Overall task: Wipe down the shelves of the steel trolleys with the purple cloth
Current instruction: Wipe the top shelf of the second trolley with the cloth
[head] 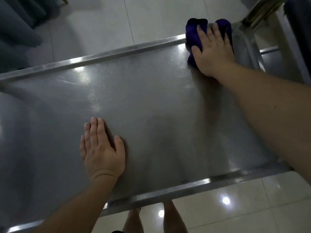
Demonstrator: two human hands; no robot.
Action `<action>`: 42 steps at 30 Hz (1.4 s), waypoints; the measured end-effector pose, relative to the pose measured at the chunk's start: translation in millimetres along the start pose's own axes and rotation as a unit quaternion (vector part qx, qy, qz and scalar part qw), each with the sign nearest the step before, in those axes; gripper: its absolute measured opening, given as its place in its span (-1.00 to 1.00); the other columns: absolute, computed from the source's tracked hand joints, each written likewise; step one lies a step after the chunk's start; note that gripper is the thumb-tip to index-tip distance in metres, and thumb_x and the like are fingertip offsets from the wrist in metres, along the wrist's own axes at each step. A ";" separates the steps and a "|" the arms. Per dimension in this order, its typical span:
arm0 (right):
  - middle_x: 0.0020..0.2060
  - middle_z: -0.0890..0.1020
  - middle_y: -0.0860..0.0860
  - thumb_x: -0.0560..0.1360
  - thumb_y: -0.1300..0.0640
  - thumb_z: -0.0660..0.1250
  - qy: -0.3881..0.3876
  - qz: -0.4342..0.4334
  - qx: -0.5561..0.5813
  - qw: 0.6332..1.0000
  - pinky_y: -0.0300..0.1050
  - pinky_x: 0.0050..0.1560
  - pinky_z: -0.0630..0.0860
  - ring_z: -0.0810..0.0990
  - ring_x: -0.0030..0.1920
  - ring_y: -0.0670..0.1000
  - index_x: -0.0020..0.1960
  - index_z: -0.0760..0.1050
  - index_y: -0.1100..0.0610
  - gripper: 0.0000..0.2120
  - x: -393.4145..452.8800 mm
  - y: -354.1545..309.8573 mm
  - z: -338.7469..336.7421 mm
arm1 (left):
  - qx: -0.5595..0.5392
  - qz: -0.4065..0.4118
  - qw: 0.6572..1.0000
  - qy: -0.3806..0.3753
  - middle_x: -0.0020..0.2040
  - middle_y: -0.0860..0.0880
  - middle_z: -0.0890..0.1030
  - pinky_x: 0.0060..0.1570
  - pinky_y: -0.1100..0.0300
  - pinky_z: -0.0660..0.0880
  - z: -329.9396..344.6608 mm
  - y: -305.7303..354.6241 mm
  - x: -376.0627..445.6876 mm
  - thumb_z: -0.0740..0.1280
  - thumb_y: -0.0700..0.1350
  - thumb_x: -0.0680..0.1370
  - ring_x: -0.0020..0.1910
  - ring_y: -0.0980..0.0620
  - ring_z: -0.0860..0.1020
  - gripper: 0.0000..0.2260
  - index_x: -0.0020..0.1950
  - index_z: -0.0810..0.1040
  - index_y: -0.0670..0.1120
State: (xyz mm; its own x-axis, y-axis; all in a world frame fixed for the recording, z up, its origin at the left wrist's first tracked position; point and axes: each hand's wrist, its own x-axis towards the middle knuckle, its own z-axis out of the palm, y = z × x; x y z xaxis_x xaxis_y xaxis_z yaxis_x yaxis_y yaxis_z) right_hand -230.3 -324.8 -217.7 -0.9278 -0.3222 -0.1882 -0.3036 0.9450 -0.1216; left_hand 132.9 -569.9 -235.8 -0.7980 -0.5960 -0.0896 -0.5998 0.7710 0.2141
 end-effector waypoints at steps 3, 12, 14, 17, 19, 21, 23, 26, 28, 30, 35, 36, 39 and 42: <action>0.68 0.00 0.06 0.63 -0.27 -0.18 -0.027 -0.025 -0.003 0.999 0.11 0.61 -0.19 -0.13 0.67 0.04 0.69 -0.10 -0.04 -0.32 -34.4 7.0 1.9 | -0.009 -0.004 1.000 0.007 0.73 -0.04 0.11 0.67 0.00 -0.11 -0.5 1.5 0.4 0.07 0.16 0.64 0.71 0.00 0.00 -0.34 0.72 0.11 -0.05; 0.63 0.23 0.10 0.70 -0.21 -0.08 -0.036 -0.117 -0.016 0.992 0.28 0.59 0.09 0.07 0.66 0.11 0.66 0.15 0.05 -0.39 -293.3 21.6 45.6 | -0.016 -0.006 1.000 -0.010 0.74 -0.04 0.09 0.67 -0.02 -0.12 -4.4 1.5 -0.5 0.05 0.15 0.64 0.72 -0.01 -0.02 -0.33 0.73 0.09 -0.06; 0.66 0.13 0.03 0.71 -0.21 -0.08 -0.059 -0.151 -0.040 0.986 0.28 0.57 0.12 0.04 0.66 0.09 0.67 0.11 0.02 -0.40 -331.8 25.6 50.8 | -0.019 -0.006 1.000 -0.012 0.74 -0.05 0.09 0.67 -0.02 -0.12 -4.3 1.0 -0.4 0.05 0.16 0.63 0.72 -0.02 -0.02 -0.32 0.73 0.10 -0.06; 0.67 0.09 0.01 0.72 -0.19 -0.09 -0.077 -0.167 -0.067 0.981 0.26 0.55 0.12 0.03 0.67 0.09 0.67 0.10 0.02 -0.41 -340.5 28.8 51.2 | -0.014 0.000 1.000 -0.016 0.74 -0.06 0.07 0.67 -0.03 -0.13 -3.6 -0.7 -0.3 0.03 0.17 0.64 0.72 -0.04 -0.03 -0.32 0.73 0.07 -0.07; 0.68 0.07 0.02 0.72 -0.19 -0.11 -0.079 -0.182 -0.074 0.977 0.26 0.55 0.11 0.01 0.67 0.10 0.68 0.07 0.01 -0.42 -327.9 24.8 51.0 | -0.012 0.005 1.000 -0.020 0.74 -0.07 0.06 0.67 -0.02 -0.14 -3.6 -1.0 -0.1 0.02 0.17 0.65 0.72 -0.04 -0.04 -0.32 0.74 0.05 -0.08; 0.67 0.10 0.02 0.72 -0.19 -0.10 -0.058 -0.204 -0.072 0.975 0.25 0.58 0.10 0.03 0.66 0.10 0.68 0.08 0.00 -0.42 -302.1 13.7 53.1 | -0.009 0.003 1.000 -0.022 0.74 -0.07 0.05 0.67 -0.01 -0.16 -3.6 -0.6 -0.1 0.02 0.17 0.65 0.72 -0.04 -0.05 -0.31 0.74 0.04 -0.09; 0.65 0.18 0.04 0.71 -0.18 -0.05 -0.022 -0.205 -0.058 0.977 0.25 0.59 0.11 0.08 0.66 0.10 0.66 0.16 0.01 -0.43 -262.7 -7.8 53.7 | -0.007 0.003 1.000 -0.024 0.74 -0.08 0.05 0.67 -0.02 -0.15 -4.1 0.1 -0.2 0.02 0.17 0.65 0.72 -0.05 -0.04 -0.31 0.74 0.06 -0.10; 0.60 0.31 0.08 0.69 -0.17 0.00 0.009 -0.174 -0.048 0.983 0.23 0.60 0.08 0.14 0.64 0.09 0.63 0.25 0.03 -0.43 -186.4 -48.8 48.1 | -0.007 0.006 1.000 -0.028 0.74 -0.07 0.04 0.67 -0.03 -0.15 -4.9 -0.2 0.7 0.01 0.19 0.64 0.72 -0.03 -0.06 -0.29 0.74 0.05 -0.10; 0.61 0.29 0.09 0.67 -0.21 -0.05 -0.004 -0.145 -0.040 0.989 0.18 0.63 -0.03 0.09 0.65 0.08 0.65 0.18 0.00 -0.39 -130.6 -70.7 39.1 | -0.003 0.010 1.000 -0.029 0.74 -0.05 0.02 0.67 -0.02 -0.15 -4.4 -1.6 0.0 0.00 0.22 0.64 0.72 -0.01 -0.09 -0.28 0.74 0.03 -0.09; 0.65 0.19 0.08 0.65 -0.23 -0.12 -0.013 -0.114 -0.026 0.993 0.15 0.63 -0.12 0.00 0.66 0.06 0.68 0.07 -0.02 -0.36 -75.2 -88.1 28.2 | 0.001 0.009 1.000 -0.026 0.75 -0.04 0.02 0.67 -0.01 -0.17 -2.5 -2.5 -0.2 -0.01 0.23 0.64 0.72 0.01 -0.10 -0.27 0.75 0.02 -0.08; 0.68 -0.02 0.05 0.65 -0.23 -0.18 -0.002 -0.070 -0.017 0.997 0.17 0.63 -0.20 -0.13 0.67 0.06 0.70 -0.09 -0.02 -0.34 -4.7 -115.5 14.7 | 0.006 0.011 1.000 -0.026 0.75 -0.04 0.03 0.66 0.01 -0.19 -1.1 -2.0 -0.3 0.02 0.22 0.65 0.72 0.00 -0.09 -0.28 0.74 0.02 -0.08; 0.68 -0.02 0.05 0.66 -0.22 -0.17 0.000 -0.063 -0.013 0.998 0.17 0.63 -0.20 -0.13 0.67 0.07 0.70 -0.09 -0.02 -0.34 -6.0 -116.7 14.2 | 0.003 0.011 1.000 -0.027 0.74 -0.05 0.03 0.66 0.01 -0.20 -0.8 -2.2 -0.1 0.02 0.21 0.65 0.72 -0.01 -0.08 -0.29 0.74 0.03 -0.08; 0.68 0.03 0.09 0.67 -0.19 -0.14 -0.011 -0.060 0.002 0.998 0.15 0.63 -0.13 -0.09 0.67 0.09 0.70 -0.04 0.03 -0.35 -29.8 -121.2 14.7 | -0.008 0.007 1.000 -0.024 0.74 -0.05 0.05 0.66 0.00 -0.18 -1.4 -0.6 0.3 0.02 0.21 0.65 0.72 -0.02 -0.06 -0.30 0.74 0.04 -0.07; 0.65 0.17 0.13 0.65 -0.18 -0.08 -0.028 -0.075 0.007 0.997 0.13 0.62 -0.04 0.00 0.66 0.10 0.68 0.10 0.07 -0.34 -93.6 -128.7 25.3 | -0.012 0.007 0.999 -0.029 0.75 -0.04 0.03 0.66 -0.01 -0.18 -2.2 -0.8 1.0 -0.01 0.22 0.65 0.72 -0.02 -0.07 -0.30 0.74 0.03 -0.06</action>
State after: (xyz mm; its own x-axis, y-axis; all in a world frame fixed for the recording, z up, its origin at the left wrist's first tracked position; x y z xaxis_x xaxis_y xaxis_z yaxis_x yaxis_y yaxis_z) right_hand -98.9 -417.7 -209.1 -0.8587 -0.4626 -0.2207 -0.4346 0.8854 -0.1650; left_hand 132.7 -571.6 -233.9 -0.8086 -0.5709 -0.1423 -0.5878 0.7731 0.2382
